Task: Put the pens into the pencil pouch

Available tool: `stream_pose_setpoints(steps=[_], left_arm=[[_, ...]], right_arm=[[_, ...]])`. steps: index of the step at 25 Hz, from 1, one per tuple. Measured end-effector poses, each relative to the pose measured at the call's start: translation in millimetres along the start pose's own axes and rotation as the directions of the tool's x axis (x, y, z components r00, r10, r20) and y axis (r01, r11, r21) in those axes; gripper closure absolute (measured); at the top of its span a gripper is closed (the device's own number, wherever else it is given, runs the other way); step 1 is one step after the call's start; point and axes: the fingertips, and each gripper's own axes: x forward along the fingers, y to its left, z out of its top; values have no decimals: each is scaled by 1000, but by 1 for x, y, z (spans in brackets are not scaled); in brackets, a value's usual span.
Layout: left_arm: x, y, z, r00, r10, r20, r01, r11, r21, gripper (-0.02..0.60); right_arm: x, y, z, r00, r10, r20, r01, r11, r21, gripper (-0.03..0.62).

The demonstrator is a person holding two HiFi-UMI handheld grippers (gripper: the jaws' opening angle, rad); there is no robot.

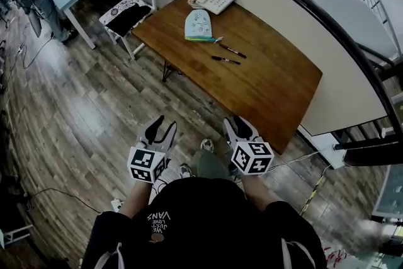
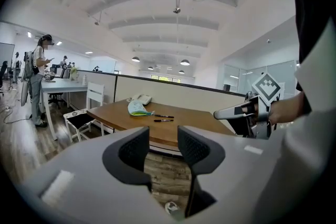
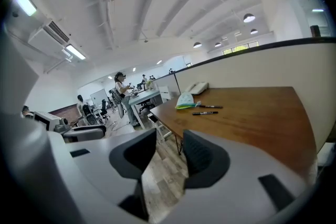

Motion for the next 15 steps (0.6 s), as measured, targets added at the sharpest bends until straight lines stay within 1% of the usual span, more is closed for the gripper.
stream_pose_setpoints(steps=[6, 10, 15], left_arm=[[40, 24, 3, 1000, 9, -27, -9, 1000, -16, 428], [72, 40, 17, 999, 13, -39, -13, 1000, 3, 428], [117, 58, 33, 998, 28, -51, -27, 1000, 10, 428]], right_arm=[[44, -24, 12, 1000, -1, -24, 1, 1000, 8, 468], [77, -39, 29, 999, 17, -46, -17, 1000, -8, 468], [116, -67, 47, 996, 30, -85, -32, 999, -25, 468]])
